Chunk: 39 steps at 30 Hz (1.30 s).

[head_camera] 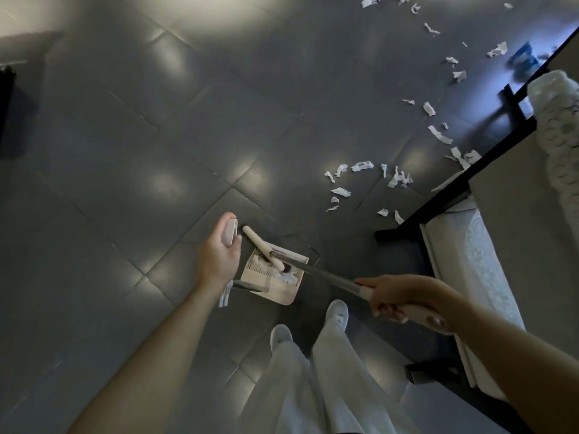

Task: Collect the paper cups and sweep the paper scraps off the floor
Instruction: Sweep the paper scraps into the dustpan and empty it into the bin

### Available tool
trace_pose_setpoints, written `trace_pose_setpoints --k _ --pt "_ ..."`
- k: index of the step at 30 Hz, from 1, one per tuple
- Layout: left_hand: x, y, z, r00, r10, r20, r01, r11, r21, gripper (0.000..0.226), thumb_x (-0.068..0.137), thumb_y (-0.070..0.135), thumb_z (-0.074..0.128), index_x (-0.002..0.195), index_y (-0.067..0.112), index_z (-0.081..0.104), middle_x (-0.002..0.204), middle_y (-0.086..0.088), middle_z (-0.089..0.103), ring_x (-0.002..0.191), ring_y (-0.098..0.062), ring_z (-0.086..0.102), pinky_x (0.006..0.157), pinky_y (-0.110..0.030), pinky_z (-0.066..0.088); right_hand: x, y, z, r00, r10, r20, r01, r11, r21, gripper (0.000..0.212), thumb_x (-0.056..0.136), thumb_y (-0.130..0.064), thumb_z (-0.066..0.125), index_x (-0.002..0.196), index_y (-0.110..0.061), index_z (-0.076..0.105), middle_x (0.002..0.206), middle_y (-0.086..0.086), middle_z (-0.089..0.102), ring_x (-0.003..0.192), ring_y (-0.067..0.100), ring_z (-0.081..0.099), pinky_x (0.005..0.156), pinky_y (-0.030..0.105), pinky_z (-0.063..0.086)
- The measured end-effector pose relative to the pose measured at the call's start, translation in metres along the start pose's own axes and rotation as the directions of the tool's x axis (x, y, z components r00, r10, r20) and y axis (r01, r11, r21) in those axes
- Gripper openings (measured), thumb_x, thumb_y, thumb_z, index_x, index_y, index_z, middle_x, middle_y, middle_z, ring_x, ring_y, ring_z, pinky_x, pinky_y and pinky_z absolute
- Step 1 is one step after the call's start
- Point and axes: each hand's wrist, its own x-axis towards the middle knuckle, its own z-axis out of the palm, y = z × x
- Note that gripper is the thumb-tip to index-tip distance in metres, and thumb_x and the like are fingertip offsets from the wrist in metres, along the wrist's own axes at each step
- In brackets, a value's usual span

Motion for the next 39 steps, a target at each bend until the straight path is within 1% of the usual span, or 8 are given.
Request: trace_pose_setpoints --k 2,6,12,16,20,30,35,39 --pt "-0.006 -0.007 -0.004 1.000 0.012 0.005 -0.012 1.000 -0.012 0.038 0.090 0.008 0.060 0.127 0.014 0.057 0.121 -0.008 0.064 0.107 -0.031 0.061 0.089 -0.036 0.050 -0.009 0.012 -0.003 1.000 0.010 0.006 -0.010 0.995 0.102 0.081 0.084 0.002 0.055 0.147 -0.039 0.026 0.056 0.005 0.050 0.035 0.009 0.042 0.038 0.019 0.040" --pt "-0.010 -0.017 -0.013 0.994 0.101 0.046 -0.100 0.995 -0.019 0.036 0.088 0.013 0.062 0.123 0.016 0.059 0.112 0.006 0.063 0.108 -0.018 0.058 0.085 -0.014 0.038 -0.025 0.018 -0.008 0.998 -0.013 -0.056 0.021 0.990 0.136 0.087 0.082 0.002 0.057 0.148 -0.044 0.022 0.047 0.001 0.053 0.038 0.011 0.043 0.040 0.021 0.042" --pt "0.023 -0.006 -0.011 0.986 0.146 0.081 -0.141 0.988 -0.063 0.034 0.086 0.024 0.059 0.117 0.037 0.054 0.093 0.010 0.063 0.081 -0.026 0.063 0.071 -0.031 0.050 -0.045 0.023 -0.032 0.989 -0.018 -0.148 0.070 0.932 0.356 0.081 0.086 0.007 0.049 0.146 -0.043 0.027 0.047 0.003 0.045 0.034 0.010 0.039 0.036 0.018 0.038" --pt "0.058 0.018 0.010 0.977 0.200 0.080 -0.190 0.975 -0.118 0.036 0.086 0.017 0.061 0.121 0.027 0.058 0.101 0.016 0.061 0.092 -0.012 0.060 0.079 -0.014 0.042 -0.049 0.027 -0.057 0.981 -0.021 -0.195 0.112 0.878 0.466 0.073 0.088 0.007 0.048 0.140 -0.042 0.033 0.045 0.001 0.046 0.034 0.009 0.040 0.034 0.018 0.037" --pt "0.105 0.050 0.036 0.952 0.286 0.108 -0.286 0.958 -0.019 0.034 0.087 0.010 0.064 0.119 0.020 0.060 0.091 0.010 0.059 0.074 -0.011 0.054 0.062 0.003 0.033 -0.039 0.026 -0.089 0.963 -0.009 -0.269 0.141 0.868 0.477 0.061 0.088 0.007 0.047 0.125 -0.042 0.039 0.041 -0.002 0.047 0.032 0.008 0.040 0.034 0.018 0.036" --pt "0.212 0.124 0.112 0.897 0.360 0.255 -0.405 0.902 0.151 0.036 0.088 0.013 0.065 0.123 0.019 0.060 0.096 -0.009 0.071 0.081 -0.036 0.065 0.066 -0.029 0.042 0.012 0.003 -0.191 0.901 0.097 -0.422 0.110 0.891 0.441 0.070 0.088 -0.002 0.047 0.149 -0.030 0.027 0.074 0.008 0.056 0.054 0.015 0.050 0.046 0.024 0.045" --pt "0.254 0.144 0.136 0.924 0.318 0.211 -0.347 0.930 0.118 0.032 0.088 0.012 0.063 0.119 0.018 0.060 0.100 -0.006 0.068 0.089 -0.034 0.064 0.070 -0.028 0.041 0.033 -0.002 -0.203 0.916 0.067 -0.395 0.087 0.929 0.360 0.075 0.084 -0.004 0.046 0.152 -0.024 0.020 0.066 0.005 0.058 0.046 0.012 0.053 0.045 0.023 0.045" --pt "0.270 0.158 0.150 0.926 0.303 0.223 -0.329 0.940 0.090 0.031 0.088 0.014 0.062 0.118 0.020 0.059 0.102 -0.005 0.067 0.092 -0.031 0.063 0.071 -0.028 0.041 0.042 -0.003 -0.183 0.949 0.074 -0.306 0.087 0.873 0.481 0.060 0.092 -0.012 0.043 0.149 -0.028 0.029 0.065 0.002 0.057 0.037 0.005 0.049 0.040 0.020 0.043"
